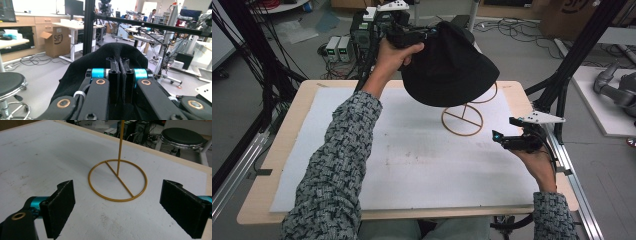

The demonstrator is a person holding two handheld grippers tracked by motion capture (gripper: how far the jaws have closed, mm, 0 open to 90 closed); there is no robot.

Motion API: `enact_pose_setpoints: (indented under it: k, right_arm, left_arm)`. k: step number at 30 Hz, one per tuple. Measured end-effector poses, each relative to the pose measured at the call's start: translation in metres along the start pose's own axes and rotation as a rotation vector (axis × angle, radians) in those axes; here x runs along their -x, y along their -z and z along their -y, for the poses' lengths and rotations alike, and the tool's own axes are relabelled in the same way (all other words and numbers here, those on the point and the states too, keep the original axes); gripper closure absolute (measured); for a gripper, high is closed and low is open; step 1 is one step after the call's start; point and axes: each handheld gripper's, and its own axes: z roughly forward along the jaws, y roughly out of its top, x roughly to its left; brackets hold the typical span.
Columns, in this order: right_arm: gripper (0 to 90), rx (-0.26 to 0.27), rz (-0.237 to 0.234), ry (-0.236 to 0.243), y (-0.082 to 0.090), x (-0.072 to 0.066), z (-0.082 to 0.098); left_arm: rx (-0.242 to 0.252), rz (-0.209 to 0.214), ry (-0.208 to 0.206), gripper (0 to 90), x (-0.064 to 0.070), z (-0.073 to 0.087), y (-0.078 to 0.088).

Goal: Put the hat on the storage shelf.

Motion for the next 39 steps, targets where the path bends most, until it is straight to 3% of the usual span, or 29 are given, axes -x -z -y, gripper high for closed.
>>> enact_pose_setpoints:
  k: [11,26,39]
  right_arm:
    - [12.6,0.003,-0.001,-0.008,0.002,0.001,0.001]
    - [12.6,-0.005,-0.004,-0.005,0.000,0.001,0.002]
    - [12.6,0.001,-0.004,-0.007,0.002,0.002,0.002]
  left_arm:
    - [-0.022,0.033,0.008,87.2,0.007,0.012,-0.025]
    - [-0.086,0.072,-0.018,87.0,0.021,0.029,-0.057]
    - [-0.130,0.091,-0.032,86.8,0.025,0.043,-0.074]
